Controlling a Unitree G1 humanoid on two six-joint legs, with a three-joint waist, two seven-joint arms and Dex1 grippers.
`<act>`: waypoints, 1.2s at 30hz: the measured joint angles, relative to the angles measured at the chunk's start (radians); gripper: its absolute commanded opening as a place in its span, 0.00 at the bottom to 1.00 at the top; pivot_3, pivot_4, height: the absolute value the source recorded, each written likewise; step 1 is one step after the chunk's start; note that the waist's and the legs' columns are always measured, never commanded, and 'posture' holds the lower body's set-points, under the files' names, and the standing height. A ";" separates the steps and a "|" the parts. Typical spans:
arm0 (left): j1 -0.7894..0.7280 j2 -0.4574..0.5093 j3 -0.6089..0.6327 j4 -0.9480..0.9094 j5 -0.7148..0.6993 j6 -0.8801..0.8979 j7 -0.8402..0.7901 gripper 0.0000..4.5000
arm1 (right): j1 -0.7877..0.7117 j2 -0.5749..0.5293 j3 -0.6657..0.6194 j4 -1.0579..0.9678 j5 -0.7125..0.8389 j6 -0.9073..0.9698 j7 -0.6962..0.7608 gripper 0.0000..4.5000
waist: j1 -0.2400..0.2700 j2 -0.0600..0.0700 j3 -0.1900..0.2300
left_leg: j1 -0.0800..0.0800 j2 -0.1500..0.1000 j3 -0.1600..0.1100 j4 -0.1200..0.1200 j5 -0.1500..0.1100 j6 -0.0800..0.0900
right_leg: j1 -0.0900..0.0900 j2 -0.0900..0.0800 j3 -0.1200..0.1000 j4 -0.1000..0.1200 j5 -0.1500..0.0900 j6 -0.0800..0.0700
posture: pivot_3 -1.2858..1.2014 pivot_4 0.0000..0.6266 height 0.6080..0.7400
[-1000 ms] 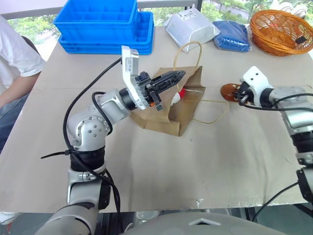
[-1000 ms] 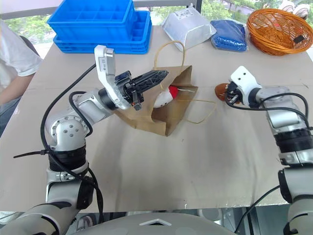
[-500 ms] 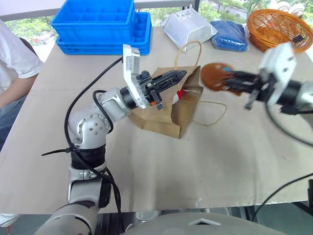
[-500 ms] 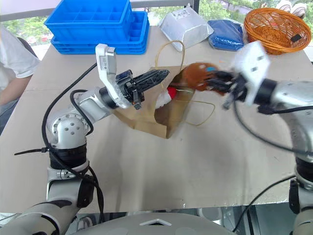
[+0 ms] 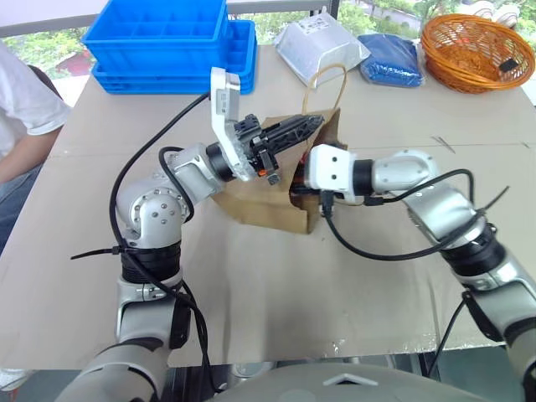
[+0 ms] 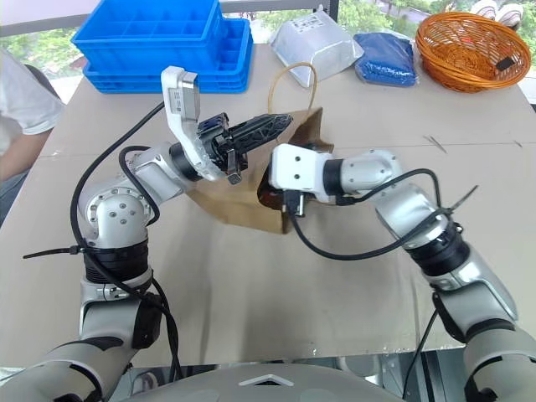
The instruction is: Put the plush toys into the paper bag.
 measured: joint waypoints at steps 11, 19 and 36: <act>0.055 0.037 0.008 -0.007 0.038 -0.015 -0.012 0.00 | 0.304 -0.190 -0.562 -0.465 0.318 0.561 -0.128 0.72 | 0.022 0.000 0.000 | -0.001 -0.003 0.000 0.000 -0.001 0.001 | 0.001 -0.010 -0.003 0.000 0.000 0.000 | 0.52 0.24 1.00; 0.045 0.043 0.007 -0.003 0.052 -0.032 -0.027 0.00 | 0.426 0.097 -0.988 -0.599 0.504 1.299 -0.378 0.72 | 0.019 0.001 -0.001 | 0.001 -0.003 0.003 0.000 -0.001 0.001 | 0.001 -0.004 0.000 0.001 0.000 0.000 | 0.52 0.24 1.00; 0.029 0.044 -0.019 0.019 0.078 -0.047 -0.061 0.00 | 0.416 0.238 -0.945 -0.410 0.600 1.338 -0.508 0.05 | 0.013 0.001 -0.001 | 0.002 -0.005 0.003 0.000 -0.001 0.001 | 0.001 -0.002 0.001 0.001 0.000 0.000 | 0.52 0.24 1.00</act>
